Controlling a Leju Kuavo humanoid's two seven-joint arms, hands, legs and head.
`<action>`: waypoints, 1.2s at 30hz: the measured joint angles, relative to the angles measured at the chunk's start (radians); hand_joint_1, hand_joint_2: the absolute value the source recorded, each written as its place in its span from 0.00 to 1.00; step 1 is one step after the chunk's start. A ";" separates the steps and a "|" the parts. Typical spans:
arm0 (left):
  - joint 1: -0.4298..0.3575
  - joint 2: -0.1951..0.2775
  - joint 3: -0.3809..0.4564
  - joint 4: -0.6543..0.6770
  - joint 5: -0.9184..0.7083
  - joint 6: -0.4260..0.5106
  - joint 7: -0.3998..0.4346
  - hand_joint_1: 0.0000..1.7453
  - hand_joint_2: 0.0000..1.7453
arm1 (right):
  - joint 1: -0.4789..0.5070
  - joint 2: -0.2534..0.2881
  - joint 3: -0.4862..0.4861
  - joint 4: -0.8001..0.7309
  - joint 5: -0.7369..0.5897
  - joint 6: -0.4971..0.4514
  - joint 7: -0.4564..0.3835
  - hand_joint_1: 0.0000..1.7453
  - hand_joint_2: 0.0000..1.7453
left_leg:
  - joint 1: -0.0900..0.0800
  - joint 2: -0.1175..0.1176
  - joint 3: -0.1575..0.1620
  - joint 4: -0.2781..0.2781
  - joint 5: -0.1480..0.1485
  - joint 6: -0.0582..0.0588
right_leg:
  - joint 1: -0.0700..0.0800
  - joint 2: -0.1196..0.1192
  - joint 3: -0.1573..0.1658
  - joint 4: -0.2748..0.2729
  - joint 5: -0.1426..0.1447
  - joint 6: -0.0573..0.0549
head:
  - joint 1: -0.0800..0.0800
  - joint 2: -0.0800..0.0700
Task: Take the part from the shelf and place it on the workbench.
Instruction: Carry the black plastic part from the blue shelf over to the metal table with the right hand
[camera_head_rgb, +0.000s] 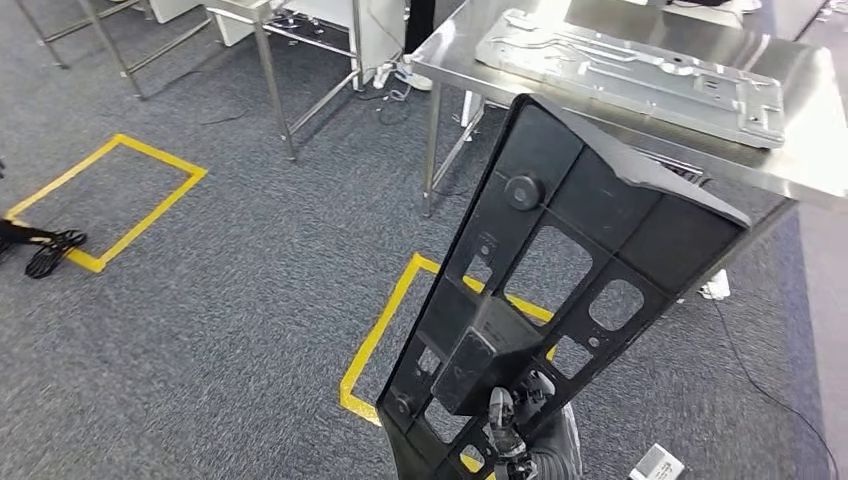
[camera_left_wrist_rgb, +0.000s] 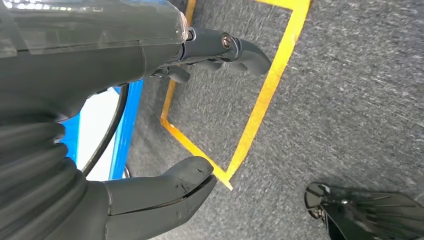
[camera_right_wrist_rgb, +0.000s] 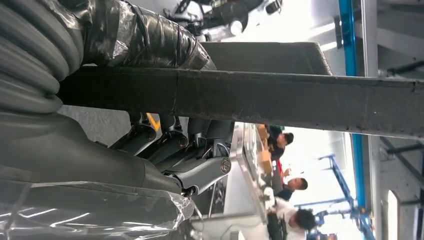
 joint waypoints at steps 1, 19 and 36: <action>0.002 0.001 0.000 0.000 0.000 -0.003 0.000 0.00 1.00 | -0.002 -0.001 0.002 0.001 0.000 0.000 0.002 1.00 1.00 | -0.001 0.013 0.000 0.000 -0.002 0.000 | -0.002 -0.008 -0.028 0.054 -0.019 0.003 | 0.000 0.000; -0.002 0.004 0.001 0.000 0.001 -0.018 -0.002 0.00 1.00 | -0.023 -0.013 0.024 0.014 0.013 0.002 0.008 1.00 1.00 | -0.006 0.000 -0.103 0.273 -0.151 -0.046 | 0.005 0.018 0.112 -0.216 0.111 -0.056 | -0.002 0.000; -0.001 0.008 0.002 0.000 0.000 -0.017 0.016 0.00 1.00 | -0.030 -0.017 0.026 0.024 0.020 -0.003 0.024 1.00 1.00 | -0.001 0.062 0.014 -0.015 0.001 -0.006 | -0.010 -0.030 0.034 -0.071 0.071 0.005 | 0.000 0.000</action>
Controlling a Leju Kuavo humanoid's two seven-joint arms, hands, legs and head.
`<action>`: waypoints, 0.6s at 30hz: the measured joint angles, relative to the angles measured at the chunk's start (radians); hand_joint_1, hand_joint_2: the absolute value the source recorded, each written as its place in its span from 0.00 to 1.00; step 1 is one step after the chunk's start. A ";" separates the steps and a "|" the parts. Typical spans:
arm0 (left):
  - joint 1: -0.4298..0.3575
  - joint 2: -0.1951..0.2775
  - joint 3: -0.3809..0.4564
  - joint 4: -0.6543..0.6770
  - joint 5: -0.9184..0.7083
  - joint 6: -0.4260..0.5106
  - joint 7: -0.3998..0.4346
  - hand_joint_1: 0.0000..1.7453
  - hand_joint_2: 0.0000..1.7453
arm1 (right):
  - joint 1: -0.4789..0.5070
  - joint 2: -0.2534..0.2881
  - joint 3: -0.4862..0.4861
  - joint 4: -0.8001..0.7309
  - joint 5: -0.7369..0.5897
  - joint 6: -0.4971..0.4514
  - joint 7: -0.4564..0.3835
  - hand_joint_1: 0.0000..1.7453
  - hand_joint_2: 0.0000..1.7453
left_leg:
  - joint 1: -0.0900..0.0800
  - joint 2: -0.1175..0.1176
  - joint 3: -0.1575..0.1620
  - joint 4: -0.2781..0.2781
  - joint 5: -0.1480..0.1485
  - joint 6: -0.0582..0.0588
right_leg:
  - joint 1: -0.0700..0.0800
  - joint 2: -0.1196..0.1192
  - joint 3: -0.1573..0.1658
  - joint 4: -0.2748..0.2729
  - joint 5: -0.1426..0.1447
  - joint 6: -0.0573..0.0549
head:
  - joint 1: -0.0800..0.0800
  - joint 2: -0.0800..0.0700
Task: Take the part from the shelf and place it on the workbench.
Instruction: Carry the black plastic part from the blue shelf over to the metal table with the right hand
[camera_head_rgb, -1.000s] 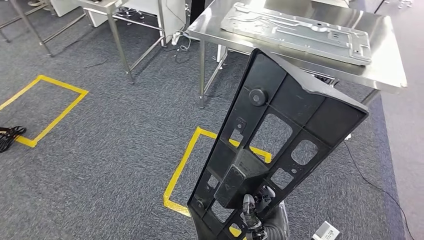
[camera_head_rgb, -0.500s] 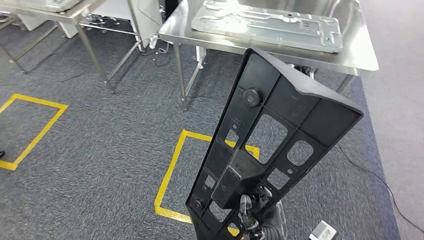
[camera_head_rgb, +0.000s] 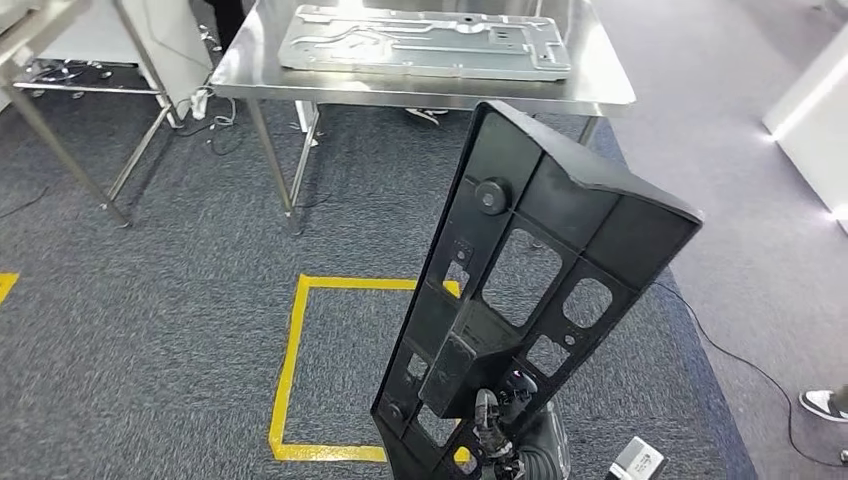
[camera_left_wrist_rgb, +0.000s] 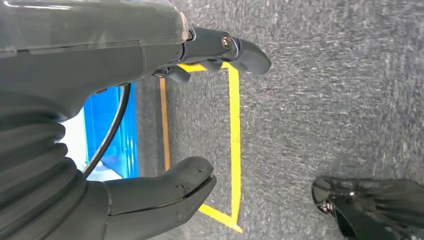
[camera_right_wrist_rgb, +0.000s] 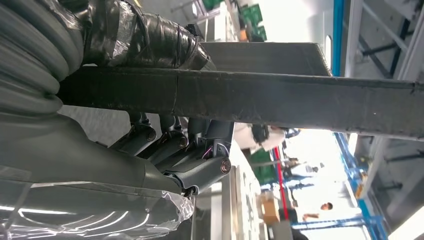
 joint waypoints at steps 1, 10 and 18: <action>-0.002 0.000 0.000 0.000 0.000 0.001 0.004 0.00 1.00 | -0.001 0.000 0.002 0.001 0.007 -0.004 0.001 1.00 1.00 | -0.001 0.005 0.003 0.000 -0.004 -0.005 | 0.003 -0.007 0.034 -0.064 0.022 -0.004 | 0.000 0.000; -0.007 0.000 0.001 0.000 -0.001 0.003 0.014 0.00 1.00 | -0.005 -0.001 0.015 0.004 0.051 -0.034 0.010 1.00 1.00 | -0.001 -0.055 -0.070 0.180 -0.100 -0.046 | 0.008 0.008 0.110 -0.154 0.014 -0.058 | -0.001 0.000; 0.005 0.003 0.001 0.000 -0.002 0.003 0.015 0.00 1.00 | -0.009 -0.002 0.017 0.012 0.053 -0.042 0.014 1.00 1.00 | -0.013 -0.069 -0.077 0.035 0.057 -0.016 | 0.020 0.044 0.185 -0.154 -0.055 -0.046 | -0.001 0.000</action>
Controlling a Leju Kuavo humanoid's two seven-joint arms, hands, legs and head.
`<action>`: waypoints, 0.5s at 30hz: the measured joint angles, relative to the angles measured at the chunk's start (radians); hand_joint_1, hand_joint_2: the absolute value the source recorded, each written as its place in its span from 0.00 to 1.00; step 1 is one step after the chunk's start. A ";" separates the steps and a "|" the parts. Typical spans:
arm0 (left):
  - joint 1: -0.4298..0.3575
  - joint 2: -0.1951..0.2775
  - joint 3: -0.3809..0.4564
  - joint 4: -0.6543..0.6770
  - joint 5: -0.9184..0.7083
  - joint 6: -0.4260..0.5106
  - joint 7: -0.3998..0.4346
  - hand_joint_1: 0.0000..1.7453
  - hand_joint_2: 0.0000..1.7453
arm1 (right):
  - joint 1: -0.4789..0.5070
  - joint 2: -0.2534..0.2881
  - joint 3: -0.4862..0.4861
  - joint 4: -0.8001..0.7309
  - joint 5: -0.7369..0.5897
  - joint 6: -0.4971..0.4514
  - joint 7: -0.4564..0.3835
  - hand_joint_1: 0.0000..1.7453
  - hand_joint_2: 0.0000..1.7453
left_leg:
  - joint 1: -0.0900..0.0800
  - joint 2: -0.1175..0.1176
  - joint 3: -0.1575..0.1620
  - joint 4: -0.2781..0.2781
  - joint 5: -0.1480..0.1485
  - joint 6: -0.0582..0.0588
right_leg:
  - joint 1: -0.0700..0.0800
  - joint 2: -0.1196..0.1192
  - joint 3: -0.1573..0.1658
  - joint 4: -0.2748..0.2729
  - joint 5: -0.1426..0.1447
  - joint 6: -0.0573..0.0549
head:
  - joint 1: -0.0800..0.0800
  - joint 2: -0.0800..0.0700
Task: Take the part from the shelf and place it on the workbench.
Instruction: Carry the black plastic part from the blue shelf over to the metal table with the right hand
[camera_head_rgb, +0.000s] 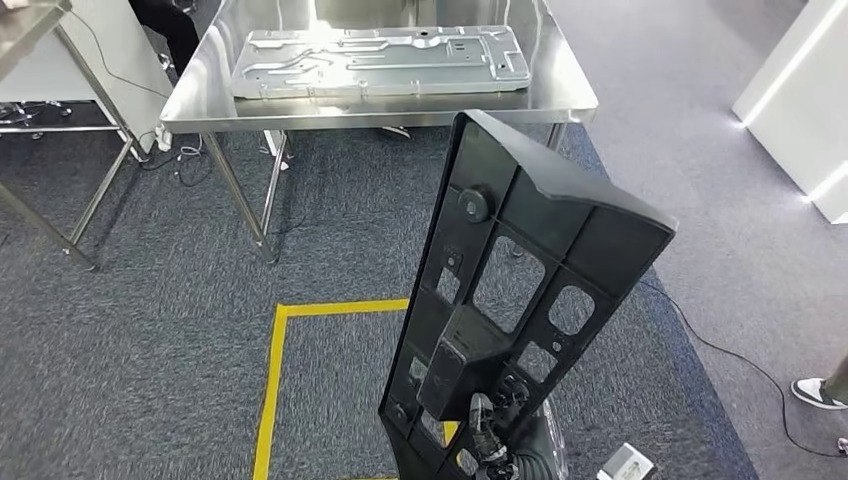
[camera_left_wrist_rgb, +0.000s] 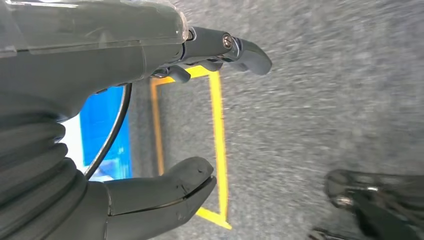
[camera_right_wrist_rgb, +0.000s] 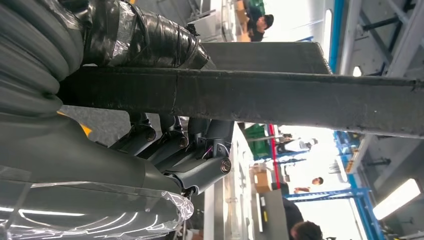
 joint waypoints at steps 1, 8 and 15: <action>-0.002 0.000 0.000 0.000 0.000 0.000 0.000 0.00 1.00 | -0.001 0.000 0.000 0.000 0.000 -0.001 0.000 1.00 1.00 | -0.003 0.000 0.007 -0.008 -0.011 0.006 | 0.001 0.002 0.005 0.001 0.000 0.007 | 0.000 0.000; -0.003 -0.001 0.000 0.000 0.000 0.000 0.005 0.00 1.00 | -0.006 -0.003 0.003 0.002 0.001 -0.016 0.001 1.00 1.00 | 0.008 0.004 0.084 -0.052 -0.049 0.034 | -0.013 -0.020 -0.157 0.251 -0.049 0.043 | 0.000 0.000; 0.002 -0.001 0.003 0.000 0.000 0.000 0.016 0.00 1.00 | -0.010 -0.005 0.006 0.024 -0.004 -0.050 0.011 1.00 1.00 | 0.017 0.007 0.182 -0.060 -0.130 0.004 | -0.019 -0.045 -0.192 0.057 0.125 0.042 | 0.002 0.000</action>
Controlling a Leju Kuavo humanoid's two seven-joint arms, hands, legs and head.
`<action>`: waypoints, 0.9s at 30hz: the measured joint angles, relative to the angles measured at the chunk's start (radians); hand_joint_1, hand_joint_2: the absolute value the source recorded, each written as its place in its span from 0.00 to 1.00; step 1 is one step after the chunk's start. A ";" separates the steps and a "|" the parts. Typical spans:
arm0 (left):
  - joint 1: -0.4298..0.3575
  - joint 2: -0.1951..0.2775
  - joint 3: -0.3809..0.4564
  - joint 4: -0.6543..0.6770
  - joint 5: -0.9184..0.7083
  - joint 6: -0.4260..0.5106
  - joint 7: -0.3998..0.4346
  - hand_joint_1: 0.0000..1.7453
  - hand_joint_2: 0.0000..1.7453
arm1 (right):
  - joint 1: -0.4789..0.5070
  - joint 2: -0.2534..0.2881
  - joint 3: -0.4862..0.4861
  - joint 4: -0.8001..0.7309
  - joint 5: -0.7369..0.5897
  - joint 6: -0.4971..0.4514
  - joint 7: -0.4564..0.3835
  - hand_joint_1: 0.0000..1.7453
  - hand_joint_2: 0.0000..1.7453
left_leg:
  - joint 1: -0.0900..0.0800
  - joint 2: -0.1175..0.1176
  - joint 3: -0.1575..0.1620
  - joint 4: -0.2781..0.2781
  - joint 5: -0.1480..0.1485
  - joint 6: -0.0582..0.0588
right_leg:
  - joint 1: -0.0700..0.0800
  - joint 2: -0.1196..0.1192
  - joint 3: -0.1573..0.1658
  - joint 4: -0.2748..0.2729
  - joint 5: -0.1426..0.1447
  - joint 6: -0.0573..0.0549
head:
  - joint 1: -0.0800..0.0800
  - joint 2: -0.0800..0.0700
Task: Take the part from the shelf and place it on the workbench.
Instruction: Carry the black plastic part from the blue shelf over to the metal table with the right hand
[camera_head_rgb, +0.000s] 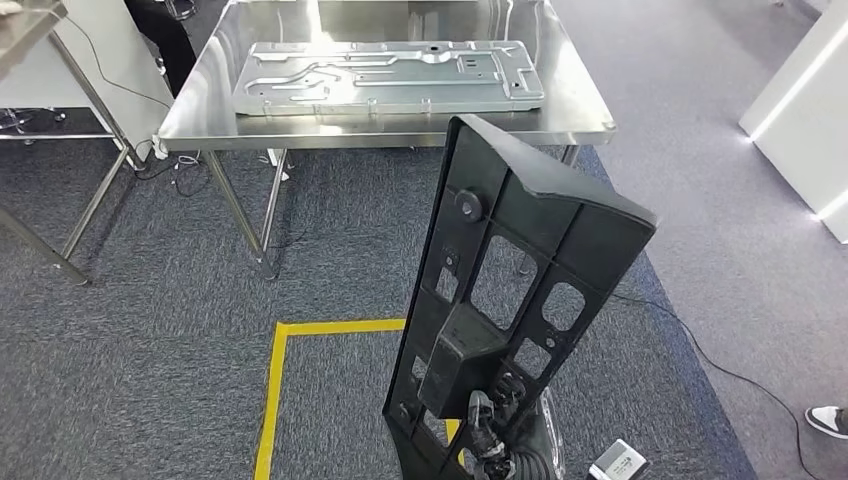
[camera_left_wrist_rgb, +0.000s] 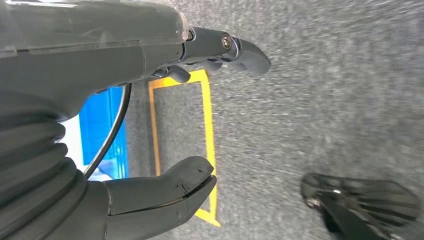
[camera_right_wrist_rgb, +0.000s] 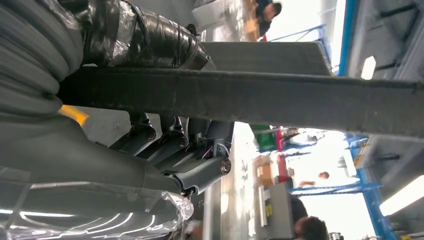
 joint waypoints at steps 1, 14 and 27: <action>-0.001 0.000 0.001 0.000 0.000 0.000 0.001 0.00 1.00 | -0.002 0.000 0.001 0.005 -0.002 -0.008 0.003 1.00 1.00 | -0.001 0.001 0.010 -0.003 -0.002 -0.008 | 0.003 0.000 0.004 -0.010 0.010 -0.008 | 0.000 0.000; 0.000 0.016 0.018 0.000 0.004 0.025 0.004 0.00 1.00 | -0.044 0.012 0.017 0.067 0.046 -0.029 0.044 1.00 1.00 | -0.017 0.019 -0.175 0.094 0.074 -0.006 | 0.019 -0.011 0.153 -0.042 -0.086 -0.055 | 0.001 0.000; -0.004 0.016 0.021 -0.001 -0.003 0.024 0.004 0.00 1.00 | -0.052 0.012 0.020 0.086 0.046 -0.053 0.054 1.00 1.00 | -0.017 -0.018 -0.162 0.040 0.115 0.033 | 0.010 0.005 0.035 0.184 -0.185 -0.003 | -0.004 0.000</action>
